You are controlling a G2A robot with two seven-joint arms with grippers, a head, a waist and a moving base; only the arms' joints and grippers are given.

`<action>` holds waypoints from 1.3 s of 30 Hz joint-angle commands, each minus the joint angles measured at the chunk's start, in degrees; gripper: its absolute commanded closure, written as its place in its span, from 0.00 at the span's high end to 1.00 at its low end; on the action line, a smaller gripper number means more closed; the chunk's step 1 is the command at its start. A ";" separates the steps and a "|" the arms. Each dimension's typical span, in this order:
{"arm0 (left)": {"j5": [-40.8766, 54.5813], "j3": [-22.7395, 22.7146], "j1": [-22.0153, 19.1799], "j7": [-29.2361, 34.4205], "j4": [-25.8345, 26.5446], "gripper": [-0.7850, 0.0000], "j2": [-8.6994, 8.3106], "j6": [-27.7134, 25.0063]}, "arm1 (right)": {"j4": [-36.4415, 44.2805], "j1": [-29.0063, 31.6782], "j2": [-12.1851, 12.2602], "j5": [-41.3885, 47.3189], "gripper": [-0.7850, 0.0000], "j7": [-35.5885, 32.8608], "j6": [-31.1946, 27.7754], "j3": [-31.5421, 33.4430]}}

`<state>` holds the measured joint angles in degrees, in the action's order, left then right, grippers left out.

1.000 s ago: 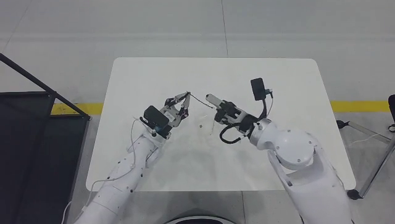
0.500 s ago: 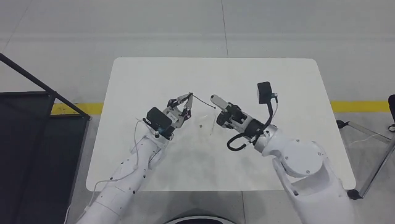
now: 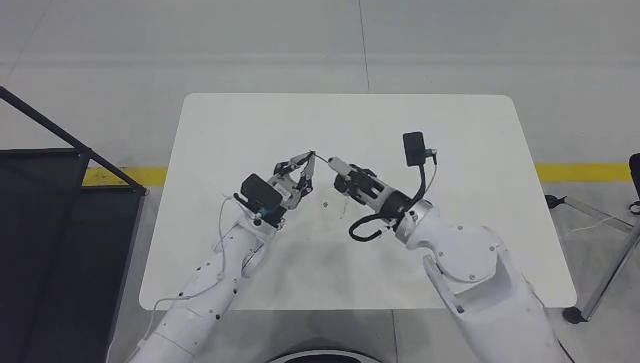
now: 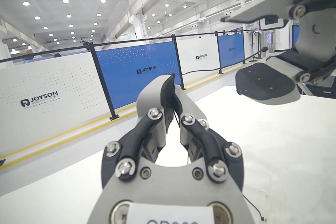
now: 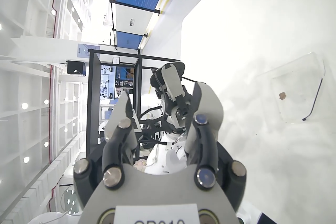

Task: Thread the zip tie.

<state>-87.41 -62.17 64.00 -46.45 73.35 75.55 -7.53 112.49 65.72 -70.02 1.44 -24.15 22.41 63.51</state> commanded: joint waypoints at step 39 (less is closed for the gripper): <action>-3.72 0.28 -0.52 -2.12 -0.96 0.00 0.42 -2.10 | -2.28 -2.21 -1.18 -0.86 0.00 -0.11 1.42 -1.57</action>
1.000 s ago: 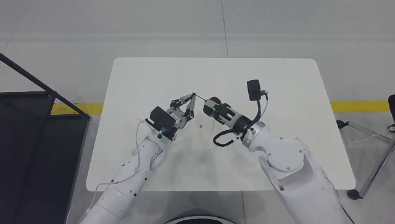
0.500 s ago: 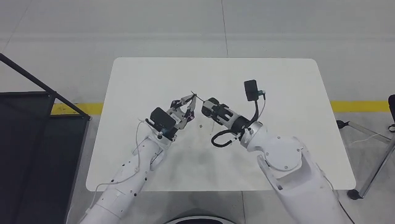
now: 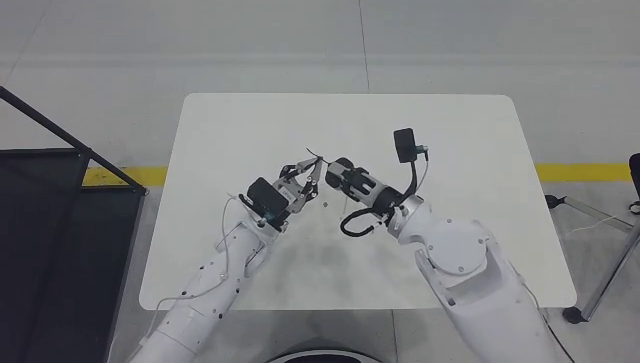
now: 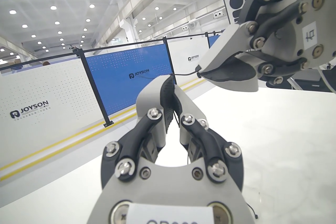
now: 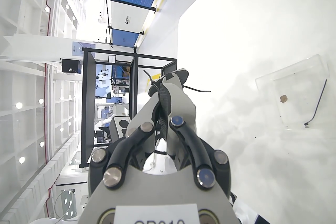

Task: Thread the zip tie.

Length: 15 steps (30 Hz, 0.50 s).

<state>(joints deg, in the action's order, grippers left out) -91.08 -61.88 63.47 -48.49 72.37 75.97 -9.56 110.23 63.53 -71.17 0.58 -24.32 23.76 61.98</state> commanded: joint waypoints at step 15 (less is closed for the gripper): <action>7.74 -2.00 1.34 3.20 2.57 0.00 -0.01 -6.10 | 5.57 7.56 0.93 0.17 1.00 0.26 -5.08 6.86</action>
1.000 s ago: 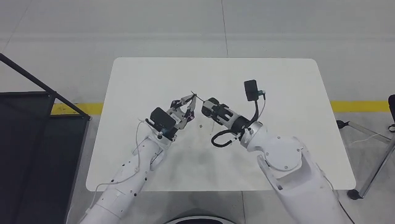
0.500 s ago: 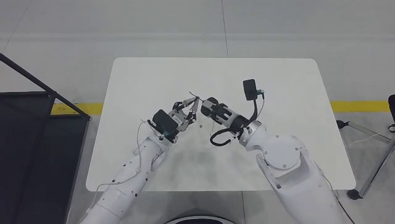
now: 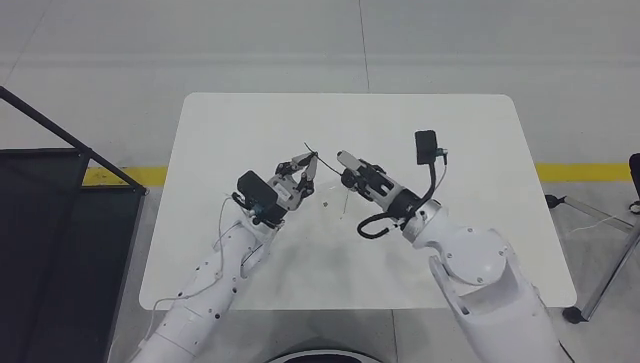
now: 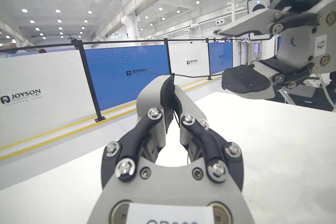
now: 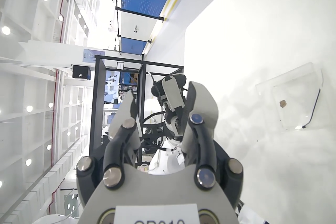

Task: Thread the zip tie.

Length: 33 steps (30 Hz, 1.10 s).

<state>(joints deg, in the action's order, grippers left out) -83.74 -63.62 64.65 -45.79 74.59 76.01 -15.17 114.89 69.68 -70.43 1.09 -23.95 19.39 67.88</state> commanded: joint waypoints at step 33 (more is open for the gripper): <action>35.96 -1.32 2.05 25.39 6.30 0.00 0.68 -18.19 | -8.70 6.62 0.76 -7.21 1.00 3.56 -35.60 2.64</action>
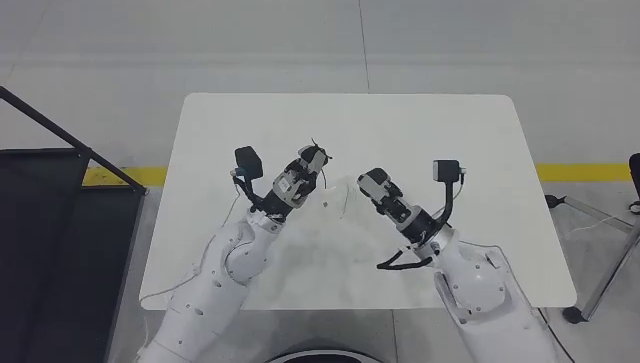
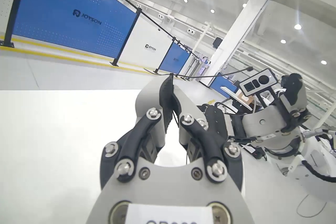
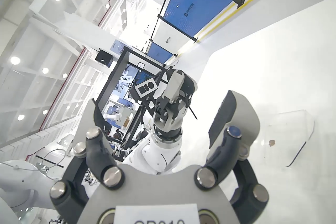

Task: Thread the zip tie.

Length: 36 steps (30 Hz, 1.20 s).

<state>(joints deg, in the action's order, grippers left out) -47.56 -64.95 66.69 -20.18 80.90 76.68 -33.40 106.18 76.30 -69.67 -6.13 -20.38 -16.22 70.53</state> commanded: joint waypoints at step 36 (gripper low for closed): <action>12.76 -1.40 0.86 10.81 1.94 0.00 0.08 -4.50 | -11.03 -5.88 -2.24 -18.00 0.41 9.81 -8.48 -9.28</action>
<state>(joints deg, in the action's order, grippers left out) -34.82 -66.38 67.57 -9.38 82.88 76.74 -37.83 95.21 70.47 -71.88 -24.15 -10.54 -24.71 61.26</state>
